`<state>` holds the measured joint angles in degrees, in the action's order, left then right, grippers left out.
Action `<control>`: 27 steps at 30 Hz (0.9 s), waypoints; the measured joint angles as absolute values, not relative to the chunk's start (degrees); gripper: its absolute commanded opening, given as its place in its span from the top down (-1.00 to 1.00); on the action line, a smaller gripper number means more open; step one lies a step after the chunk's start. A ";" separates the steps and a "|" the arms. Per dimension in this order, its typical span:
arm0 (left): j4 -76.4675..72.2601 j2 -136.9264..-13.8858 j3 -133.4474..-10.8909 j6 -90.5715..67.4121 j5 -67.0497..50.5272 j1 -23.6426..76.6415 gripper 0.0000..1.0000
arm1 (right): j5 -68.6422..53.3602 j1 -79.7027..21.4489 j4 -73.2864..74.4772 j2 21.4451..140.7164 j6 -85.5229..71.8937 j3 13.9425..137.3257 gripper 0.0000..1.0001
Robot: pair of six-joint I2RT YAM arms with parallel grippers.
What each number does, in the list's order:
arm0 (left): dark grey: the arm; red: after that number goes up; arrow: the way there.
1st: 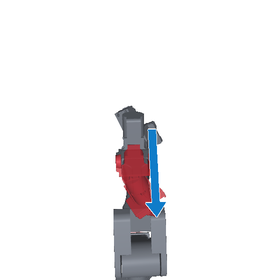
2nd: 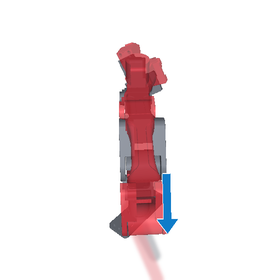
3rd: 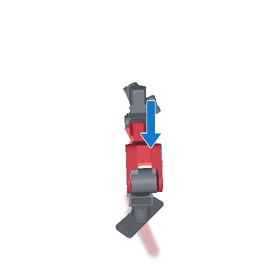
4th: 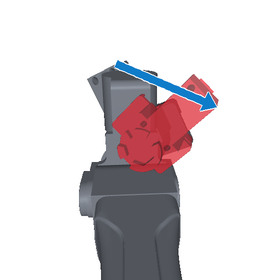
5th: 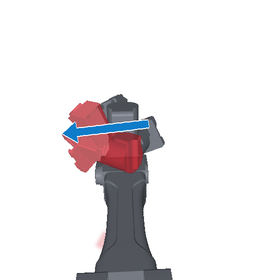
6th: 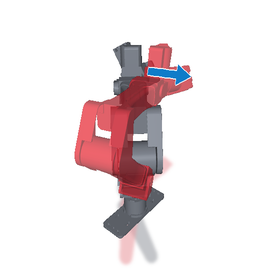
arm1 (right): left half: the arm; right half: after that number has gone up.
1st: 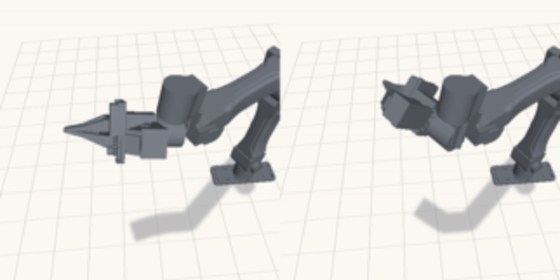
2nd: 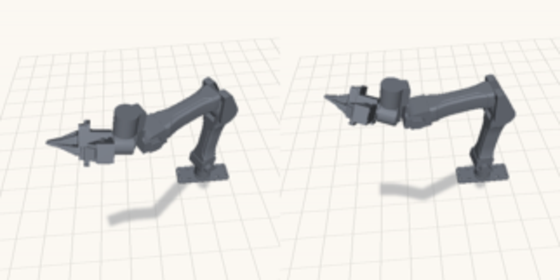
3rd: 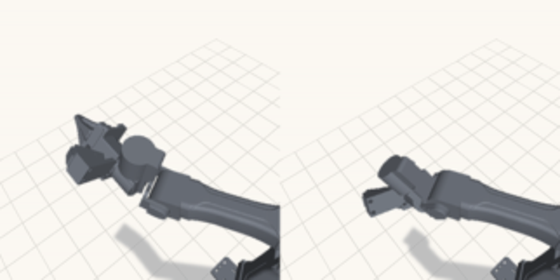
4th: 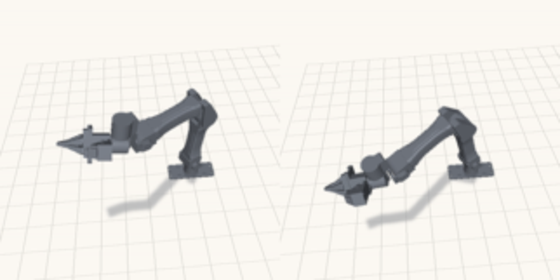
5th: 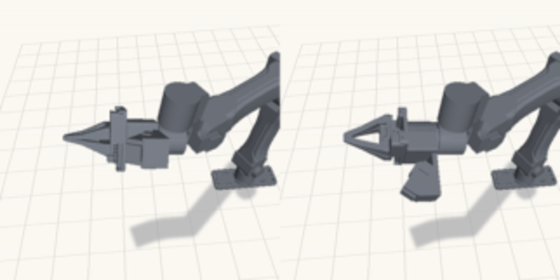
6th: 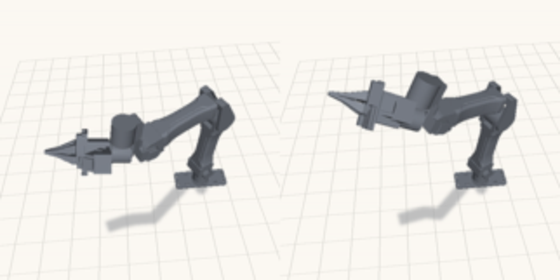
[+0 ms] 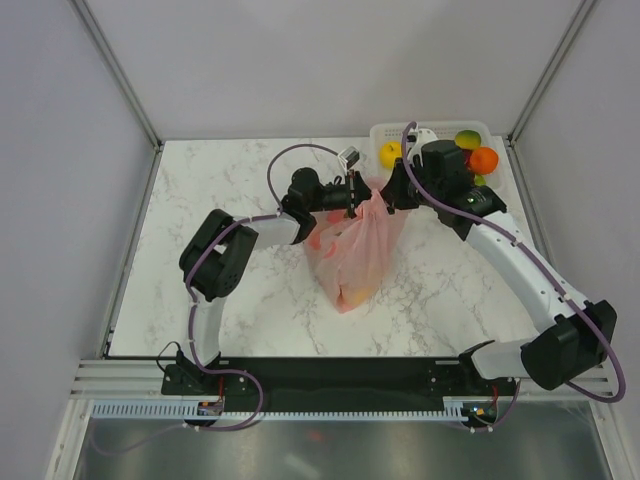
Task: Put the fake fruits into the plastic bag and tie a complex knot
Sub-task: Tie the plastic bag at the center of the board.
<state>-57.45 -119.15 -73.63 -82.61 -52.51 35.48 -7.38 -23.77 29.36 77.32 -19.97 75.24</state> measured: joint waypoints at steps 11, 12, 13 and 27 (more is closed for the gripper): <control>-57.04 -120.40 -75.26 -82.61 -52.95 36.01 0.96 | -6.85 -23.68 27.90 78.46 -19.62 75.57 0.41; -57.04 -120.40 -75.31 -82.61 -52.99 36.05 0.96 | -6.57 -23.49 27.99 78.19 -19.51 75.57 0.39; -57.08 -120.40 -75.37 -82.61 -53.06 36.12 0.95 | -6.37 -23.33 28.16 77.78 -19.42 75.57 0.38; -57.17 -120.42 -76.01 -82.61 -53.19 36.51 0.96 | -4.69 -18.81 30.87 69.89 -18.61 72.01 0.58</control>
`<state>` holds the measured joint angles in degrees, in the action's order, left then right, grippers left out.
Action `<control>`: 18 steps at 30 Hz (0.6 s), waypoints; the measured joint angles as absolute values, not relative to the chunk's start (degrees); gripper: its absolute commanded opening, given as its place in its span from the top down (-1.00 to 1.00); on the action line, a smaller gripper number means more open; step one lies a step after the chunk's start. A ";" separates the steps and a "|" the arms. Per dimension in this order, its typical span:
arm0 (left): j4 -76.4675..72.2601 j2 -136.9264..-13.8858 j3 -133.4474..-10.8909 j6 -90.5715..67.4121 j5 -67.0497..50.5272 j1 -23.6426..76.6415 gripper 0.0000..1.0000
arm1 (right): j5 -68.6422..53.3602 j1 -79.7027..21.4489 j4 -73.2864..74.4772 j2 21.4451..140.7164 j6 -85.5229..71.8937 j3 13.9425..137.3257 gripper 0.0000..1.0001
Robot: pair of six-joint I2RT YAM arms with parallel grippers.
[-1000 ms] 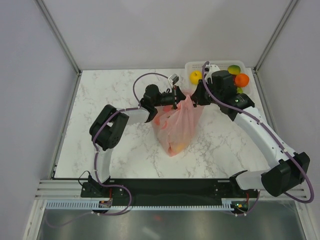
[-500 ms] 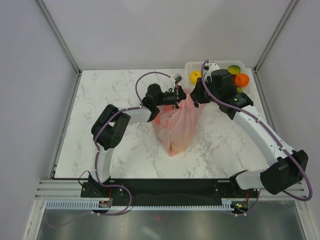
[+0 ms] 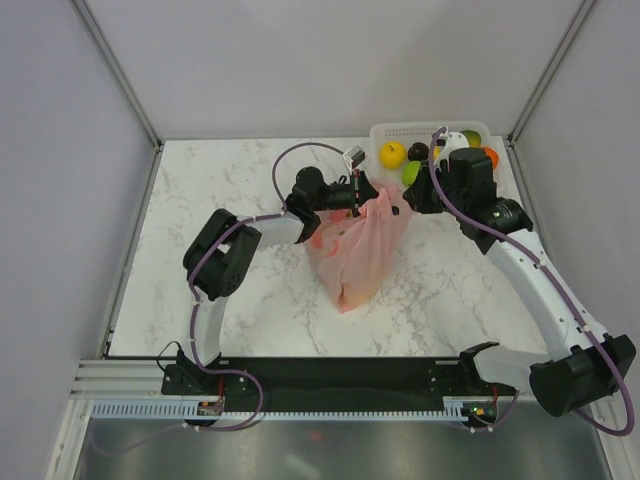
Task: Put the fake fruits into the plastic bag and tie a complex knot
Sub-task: Tie the plastic bag at the center of the board.
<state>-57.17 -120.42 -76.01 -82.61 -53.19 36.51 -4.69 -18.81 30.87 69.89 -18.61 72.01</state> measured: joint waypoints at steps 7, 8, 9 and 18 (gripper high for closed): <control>-57.19 -120.51 -76.25 -82.61 -53.30 36.51 0.95 | -7.90 -18.00 31.29 69.36 -18.22 68.14 0.62; -57.17 -120.57 -76.29 -82.61 -53.34 36.51 0.96 | -8.47 -17.89 31.14 69.36 -18.22 67.90 0.62; -57.23 -120.77 -76.47 -82.61 -53.56 36.51 0.96 | -9.23 -17.82 31.03 69.41 -18.24 67.85 0.62; -56.58 -122.28 -77.23 -82.61 -54.52 36.51 0.95 | -12.38 -17.76 28.73 71.57 -18.24 67.85 0.58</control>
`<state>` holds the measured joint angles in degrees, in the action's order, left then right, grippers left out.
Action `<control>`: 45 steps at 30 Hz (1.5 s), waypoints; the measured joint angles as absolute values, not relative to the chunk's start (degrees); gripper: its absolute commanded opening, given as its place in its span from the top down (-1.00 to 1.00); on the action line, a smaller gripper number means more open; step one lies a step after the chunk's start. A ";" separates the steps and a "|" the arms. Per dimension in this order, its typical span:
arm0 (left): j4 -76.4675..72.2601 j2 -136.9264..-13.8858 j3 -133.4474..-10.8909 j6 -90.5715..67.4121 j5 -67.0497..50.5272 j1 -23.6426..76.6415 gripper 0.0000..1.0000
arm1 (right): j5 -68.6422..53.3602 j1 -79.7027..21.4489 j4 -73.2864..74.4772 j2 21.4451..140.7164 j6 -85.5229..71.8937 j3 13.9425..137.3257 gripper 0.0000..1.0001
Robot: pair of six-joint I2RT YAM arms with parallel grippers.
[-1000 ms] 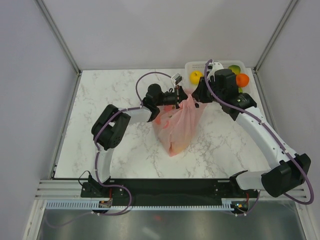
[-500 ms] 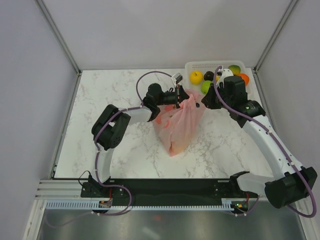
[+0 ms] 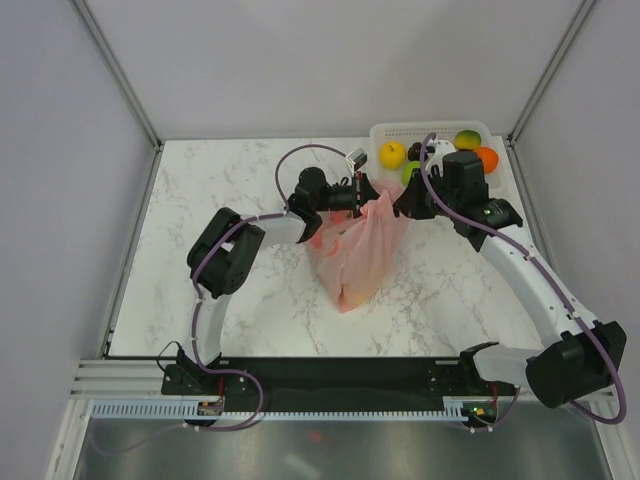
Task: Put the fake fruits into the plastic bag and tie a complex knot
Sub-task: Tie the plastic bag at the center of the board.
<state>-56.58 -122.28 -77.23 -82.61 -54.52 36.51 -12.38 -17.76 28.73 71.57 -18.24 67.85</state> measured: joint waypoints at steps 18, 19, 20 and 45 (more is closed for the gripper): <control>-52.80 -123.11 -79.90 -81.67 -55.81 37.08 0.95 | -15.84 -17.50 26.74 75.61 -18.68 70.39 0.39; -52.77 -123.11 -79.94 -81.54 -55.83 37.10 0.96 | -15.84 -17.50 26.76 75.61 -18.74 70.39 0.38; -52.71 -123.11 -80.03 -81.36 -55.88 37.12 0.96 | -15.84 -17.47 26.79 75.61 -18.81 70.39 0.33; -49.12 -126.02 -85.45 -79.81 -59.16 37.47 0.95 | -16.91 -17.02 27.62 76.64 -18.17 71.46 0.27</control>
<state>-49.12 -126.02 -85.45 -79.81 -59.16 37.47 -16.91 -17.02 27.62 76.64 -18.17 71.46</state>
